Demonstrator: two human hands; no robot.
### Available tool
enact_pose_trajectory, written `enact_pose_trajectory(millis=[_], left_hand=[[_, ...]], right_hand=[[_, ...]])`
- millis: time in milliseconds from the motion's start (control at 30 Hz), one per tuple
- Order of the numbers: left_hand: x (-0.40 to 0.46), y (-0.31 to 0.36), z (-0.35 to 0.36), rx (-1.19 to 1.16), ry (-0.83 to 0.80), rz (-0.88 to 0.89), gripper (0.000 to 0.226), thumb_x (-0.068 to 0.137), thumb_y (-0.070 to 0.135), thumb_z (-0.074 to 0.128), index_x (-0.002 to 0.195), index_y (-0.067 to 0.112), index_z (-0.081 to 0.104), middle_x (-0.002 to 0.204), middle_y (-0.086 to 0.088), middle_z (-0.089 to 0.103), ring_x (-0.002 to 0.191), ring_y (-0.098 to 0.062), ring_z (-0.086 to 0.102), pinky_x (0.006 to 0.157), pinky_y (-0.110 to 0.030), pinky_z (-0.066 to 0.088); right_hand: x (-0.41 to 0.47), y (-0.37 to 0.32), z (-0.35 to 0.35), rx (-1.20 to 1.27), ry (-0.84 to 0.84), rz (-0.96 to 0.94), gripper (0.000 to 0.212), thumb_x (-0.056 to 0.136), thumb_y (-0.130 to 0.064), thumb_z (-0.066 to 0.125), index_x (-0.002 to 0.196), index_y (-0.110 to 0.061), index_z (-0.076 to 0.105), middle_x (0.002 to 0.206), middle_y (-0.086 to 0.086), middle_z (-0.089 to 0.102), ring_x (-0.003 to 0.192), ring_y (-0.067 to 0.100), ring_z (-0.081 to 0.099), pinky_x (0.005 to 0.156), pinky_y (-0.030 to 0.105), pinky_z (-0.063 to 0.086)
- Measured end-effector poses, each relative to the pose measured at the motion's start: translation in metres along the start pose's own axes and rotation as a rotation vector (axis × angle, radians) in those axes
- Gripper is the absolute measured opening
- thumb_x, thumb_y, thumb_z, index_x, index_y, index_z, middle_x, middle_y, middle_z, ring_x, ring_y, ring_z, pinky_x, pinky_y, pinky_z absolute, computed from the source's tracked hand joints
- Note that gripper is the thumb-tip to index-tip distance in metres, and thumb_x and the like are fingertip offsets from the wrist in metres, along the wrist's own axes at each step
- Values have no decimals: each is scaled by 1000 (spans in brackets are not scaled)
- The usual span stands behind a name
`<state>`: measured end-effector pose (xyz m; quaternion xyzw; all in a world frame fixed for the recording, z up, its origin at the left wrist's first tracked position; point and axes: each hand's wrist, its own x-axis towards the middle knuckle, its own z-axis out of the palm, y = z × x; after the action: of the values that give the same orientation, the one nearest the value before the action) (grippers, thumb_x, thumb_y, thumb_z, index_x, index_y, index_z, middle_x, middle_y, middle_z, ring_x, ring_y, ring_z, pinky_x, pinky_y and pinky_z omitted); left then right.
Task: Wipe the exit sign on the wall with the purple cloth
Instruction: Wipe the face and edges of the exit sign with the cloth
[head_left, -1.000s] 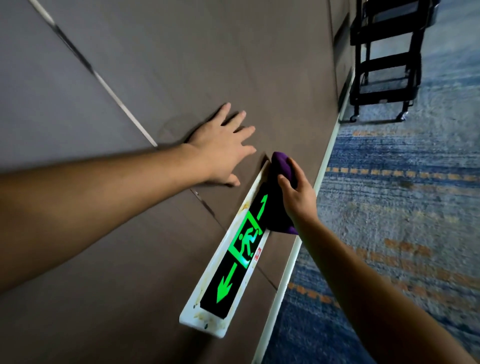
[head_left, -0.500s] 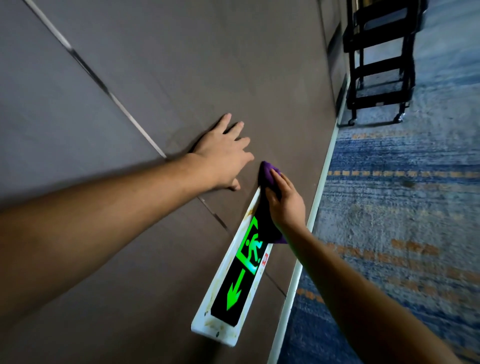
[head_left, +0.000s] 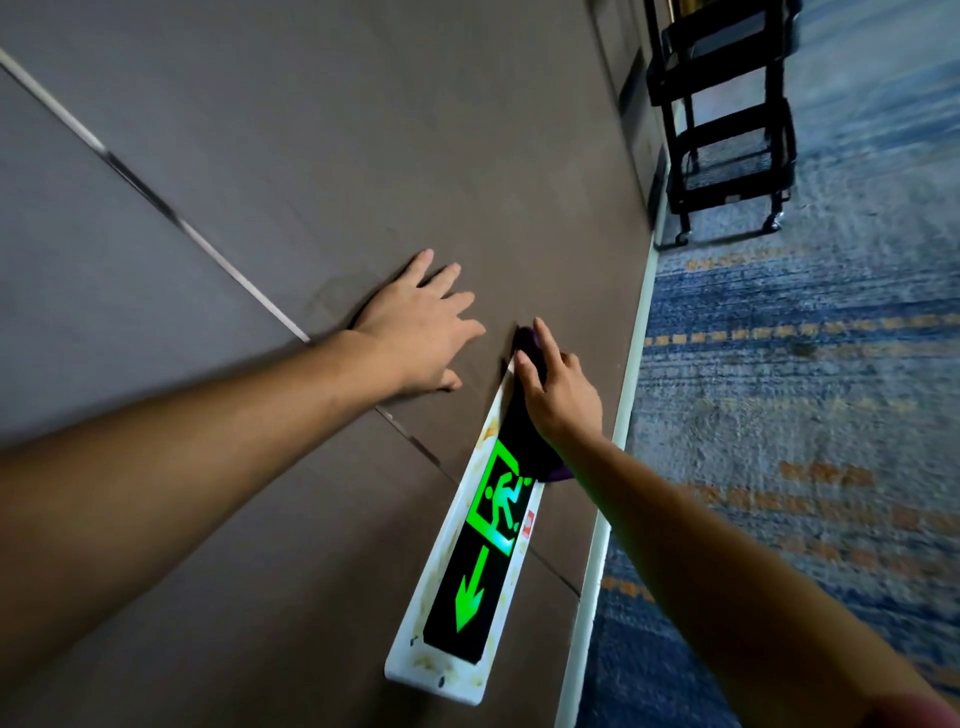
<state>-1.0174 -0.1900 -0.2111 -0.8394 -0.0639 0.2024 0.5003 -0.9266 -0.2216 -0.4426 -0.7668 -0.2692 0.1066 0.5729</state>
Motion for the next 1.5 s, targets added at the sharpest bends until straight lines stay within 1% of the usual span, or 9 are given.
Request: enact_pose_trajectory(millis=[167,367,467,567,800,1000,1133,1233,1500], left_hand=[[8,-5,-3,-34,-16,19,86,84,74,56,157,39,25,170,-4,13,157,-34,5,125,-56,3],[16,-7,-4,46,-75,61,88,85,80,47,158,35,26,169,-2,19,157,-31,6,124,-59,2],[22,-9,-10,51,-155,78,91,84,81,45,159,33,24,169,2,17,158,-28,1,125,-57,-1],[26,-13,-17,22,-224,96,95,82,81,50,160,33,22,170,5,13,158,-25,-3,125,-54,-4],[25,-16,-15,18,-209,111,92,84,77,52,159,33,23,170,2,14,158,-27,-2,125,-55,-4],[27,-14,-15,-9,-219,128,92,83,76,54,159,33,24,169,2,16,158,-26,-2,125,-55,-4],[31,-14,-18,-19,-251,127,94,82,77,56,159,34,23,170,3,12,158,-25,-4,125,-55,-5],[30,-15,-18,-9,-253,120,93,82,76,56,159,34,23,170,4,12,158,-25,-5,125,-55,-5],[30,-14,-12,-47,-225,125,89,82,74,59,157,39,28,169,2,17,158,-27,-1,125,-55,-5]], right_hand=[[5,3,-3,-47,-19,-10,46,103,-64,30,148,-60,34,133,3,55,116,33,64,80,33,44],[-32,-3,13,-10,58,2,44,103,-54,39,148,-52,42,125,4,56,103,34,67,74,32,44],[-47,-4,17,2,89,-60,47,100,-59,37,146,-52,41,122,3,55,102,33,66,76,35,50],[-34,-1,10,-14,89,-81,42,101,-57,42,144,-54,44,121,1,56,100,31,67,76,32,47],[19,-1,-4,-61,-3,-6,43,103,-55,38,146,-55,41,125,3,55,107,33,65,76,31,40],[-7,0,-2,-34,-11,4,42,101,-53,46,142,-51,52,105,-2,51,103,31,66,76,31,42],[-37,1,-3,-58,-36,-47,42,100,-52,49,141,-50,53,116,3,59,106,32,65,79,33,46],[-61,-3,4,-29,-12,-94,42,101,-52,48,143,-52,50,122,0,59,103,31,67,73,30,43],[-21,-9,-9,-30,26,-83,44,99,-48,53,143,-51,50,111,1,58,103,32,67,75,30,41]])
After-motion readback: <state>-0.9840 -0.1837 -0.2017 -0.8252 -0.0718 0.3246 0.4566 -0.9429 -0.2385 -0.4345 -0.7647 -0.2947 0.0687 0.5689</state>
